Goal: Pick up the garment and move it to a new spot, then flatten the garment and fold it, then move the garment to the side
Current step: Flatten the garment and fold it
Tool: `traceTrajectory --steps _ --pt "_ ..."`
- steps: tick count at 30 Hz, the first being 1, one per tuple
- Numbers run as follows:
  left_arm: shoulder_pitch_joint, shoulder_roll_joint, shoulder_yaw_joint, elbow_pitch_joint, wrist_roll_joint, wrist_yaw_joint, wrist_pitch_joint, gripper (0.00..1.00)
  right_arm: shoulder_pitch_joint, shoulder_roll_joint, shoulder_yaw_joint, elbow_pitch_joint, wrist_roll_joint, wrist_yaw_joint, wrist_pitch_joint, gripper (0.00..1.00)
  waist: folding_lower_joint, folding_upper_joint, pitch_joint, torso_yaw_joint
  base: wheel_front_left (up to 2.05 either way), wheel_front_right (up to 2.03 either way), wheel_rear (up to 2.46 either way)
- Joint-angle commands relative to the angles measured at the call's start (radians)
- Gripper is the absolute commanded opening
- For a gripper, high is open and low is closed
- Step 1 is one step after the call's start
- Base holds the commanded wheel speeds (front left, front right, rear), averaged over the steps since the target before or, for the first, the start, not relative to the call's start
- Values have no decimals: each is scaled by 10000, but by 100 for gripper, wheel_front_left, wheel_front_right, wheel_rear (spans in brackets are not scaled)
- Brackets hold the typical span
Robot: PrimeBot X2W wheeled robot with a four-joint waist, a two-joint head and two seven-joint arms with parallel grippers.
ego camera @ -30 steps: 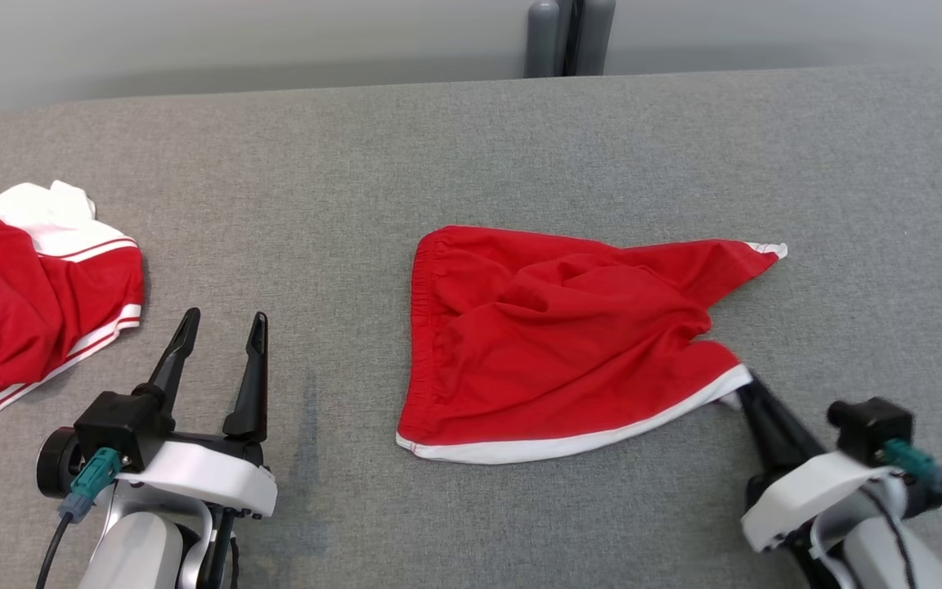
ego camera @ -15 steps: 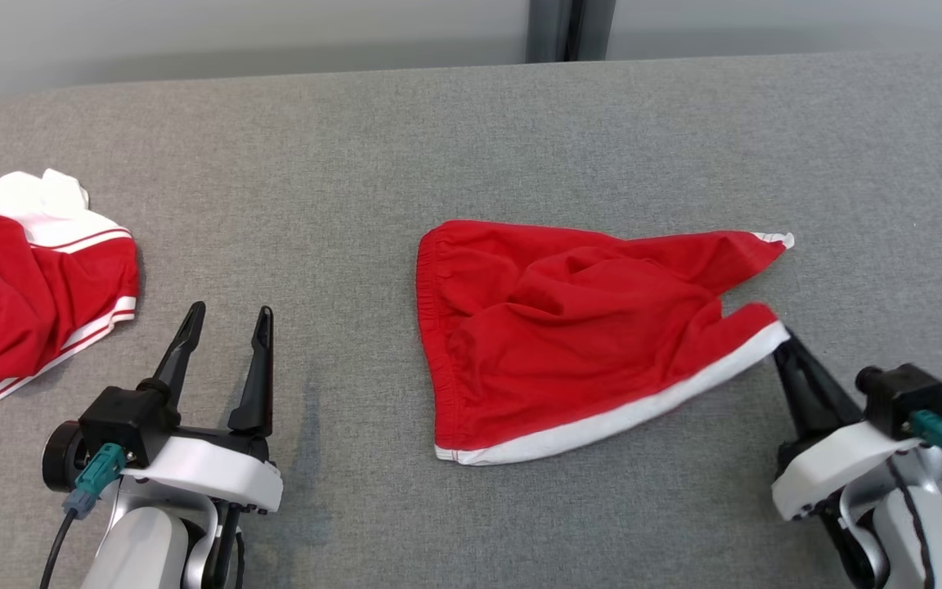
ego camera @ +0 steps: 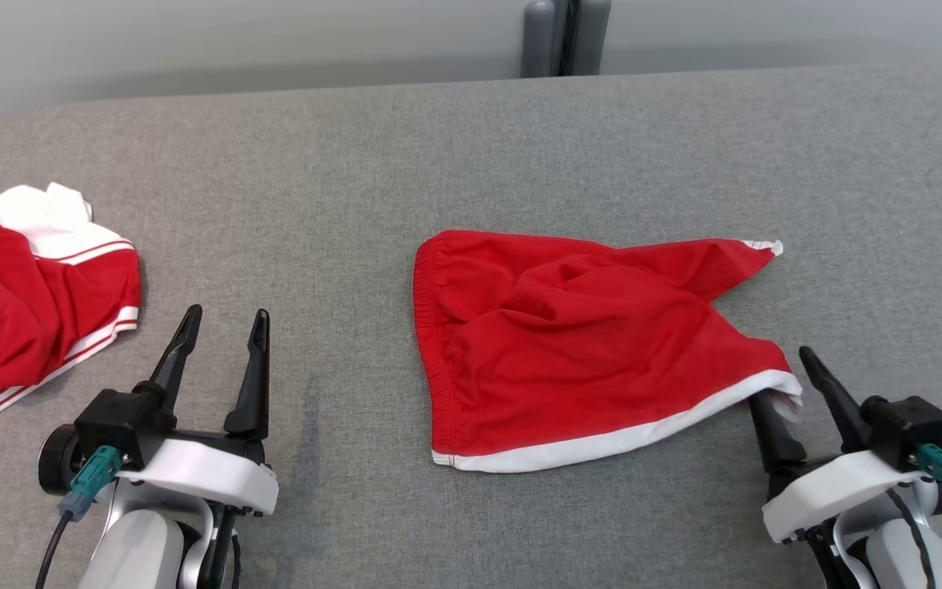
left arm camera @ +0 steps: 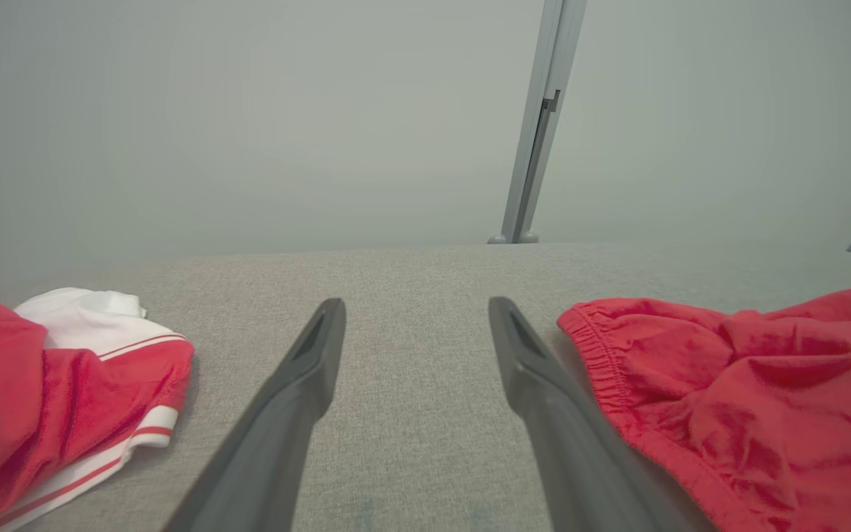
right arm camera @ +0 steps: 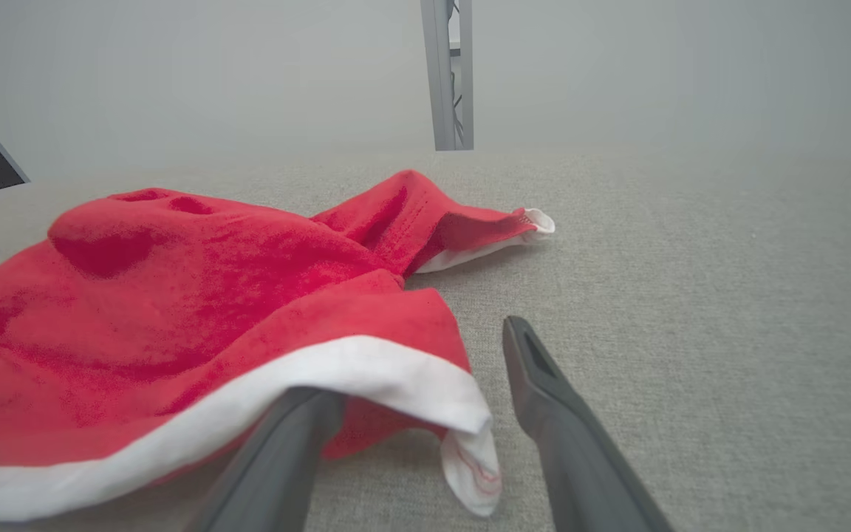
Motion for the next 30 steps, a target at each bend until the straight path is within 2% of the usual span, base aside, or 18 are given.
traceTrajectory --steps 1,11,30 --pt "65 39 45 2 -49 46 -29 100 104 -60 -56 -111 -3 -2 -10 100 0 0 -71 -19 0 0 0" --pt "644 56 165 -113 -72 178 -30 100 805 -74 -576 -1925 -246 -2 -10 100 0 0 -708 -108 0 0 0" --pt "1404 145 60 -665 -110 491 50 100 1694 15 -835 -2798 -325 -2 355 100 0 0 -1393 -188 0 0 0"
